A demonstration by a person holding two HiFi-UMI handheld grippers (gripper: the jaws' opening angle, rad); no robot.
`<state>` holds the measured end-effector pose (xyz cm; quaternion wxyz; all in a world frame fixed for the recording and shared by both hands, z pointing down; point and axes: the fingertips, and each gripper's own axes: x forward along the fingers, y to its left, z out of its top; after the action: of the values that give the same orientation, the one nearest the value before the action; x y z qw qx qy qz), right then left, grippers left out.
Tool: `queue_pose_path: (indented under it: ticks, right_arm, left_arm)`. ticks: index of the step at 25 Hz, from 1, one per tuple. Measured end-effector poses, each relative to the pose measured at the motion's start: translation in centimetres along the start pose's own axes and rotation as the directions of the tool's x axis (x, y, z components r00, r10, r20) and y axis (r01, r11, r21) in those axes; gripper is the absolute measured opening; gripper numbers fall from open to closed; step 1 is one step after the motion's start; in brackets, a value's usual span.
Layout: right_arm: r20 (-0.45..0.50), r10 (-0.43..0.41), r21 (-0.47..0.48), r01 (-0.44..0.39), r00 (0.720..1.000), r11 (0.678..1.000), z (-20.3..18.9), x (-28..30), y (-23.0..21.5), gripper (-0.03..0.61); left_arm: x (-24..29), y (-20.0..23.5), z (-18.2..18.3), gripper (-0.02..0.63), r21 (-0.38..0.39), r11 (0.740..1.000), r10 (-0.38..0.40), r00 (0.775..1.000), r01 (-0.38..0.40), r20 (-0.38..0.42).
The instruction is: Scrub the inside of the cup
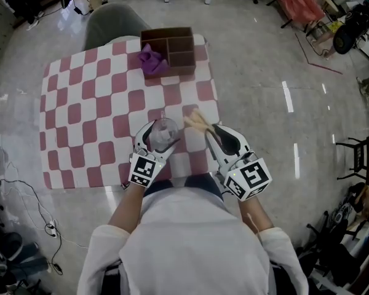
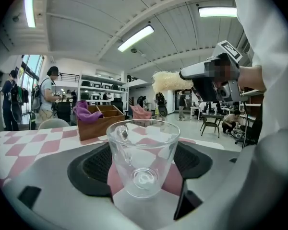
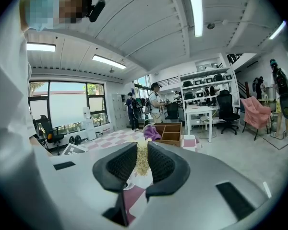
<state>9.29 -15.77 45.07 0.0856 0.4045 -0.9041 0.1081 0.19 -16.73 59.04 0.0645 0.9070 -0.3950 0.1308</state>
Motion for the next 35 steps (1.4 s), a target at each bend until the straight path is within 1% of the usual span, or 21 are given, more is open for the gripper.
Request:
queue_pose_path:
  ticks: [3,9,14,17,24,27,30,35]
  right_arm:
    - [-0.003,0.001,-0.002,-0.001,1.0,1.0,0.0,0.1,0.0,0.078]
    - [-0.003,0.003,-0.002,-0.003,1.0,1.0,0.0,0.2,-0.2,0.078]
    - [0.001,0.005,-0.001,-0.005,1.0,1.0,-0.1,0.2,-0.2,0.078]
    - [0.005,0.008,-0.002,-0.008,1.0,1.0,-0.1,0.2,-0.1,0.078]
    - [0.012,0.008,-0.007,-0.007,1.0,1.0,0.2,0.5,0.3,0.078]
    - [0.02,0.007,-0.017,-0.007,1.0,1.0,0.3,0.6,0.5,0.078]
    - [0.024,0.007,-0.027,-0.006,1.0,1.0,0.7,0.7,0.9,0.078]
    - [0.033,0.044,-0.092,-0.041,0.998,0.995,1.3,1.0,2.4,0.078]
  left_arm:
    - [0.6,0.2,0.0,0.38,-0.001,1.0,0.005,1.0,-0.005,-0.006]
    - [1.3,0.2,-0.5,0.379,-0.005,1.0,-0.005,0.998,0.005,-0.055]
    - [2.0,-0.1,-1.3,0.379,-0.035,0.999,-0.045,0.993,0.042,-0.107]
    - [2.1,-0.2,-1.4,0.379,-0.05,0.997,-0.067,0.992,0.062,-0.11]
    - [2.0,-0.1,-1.4,0.379,-0.048,0.997,-0.069,0.992,0.064,-0.108]
    - [2.1,-0.2,-1.5,0.379,-0.032,0.995,-0.093,0.988,0.089,-0.124]
    - [1.8,-0.2,-1.4,0.379,0.0,0.993,-0.115,0.98,0.116,-0.16]
    - [0.7,0.4,-1.7,0.379,0.115,0.984,-0.104,0.964,0.135,-0.245]
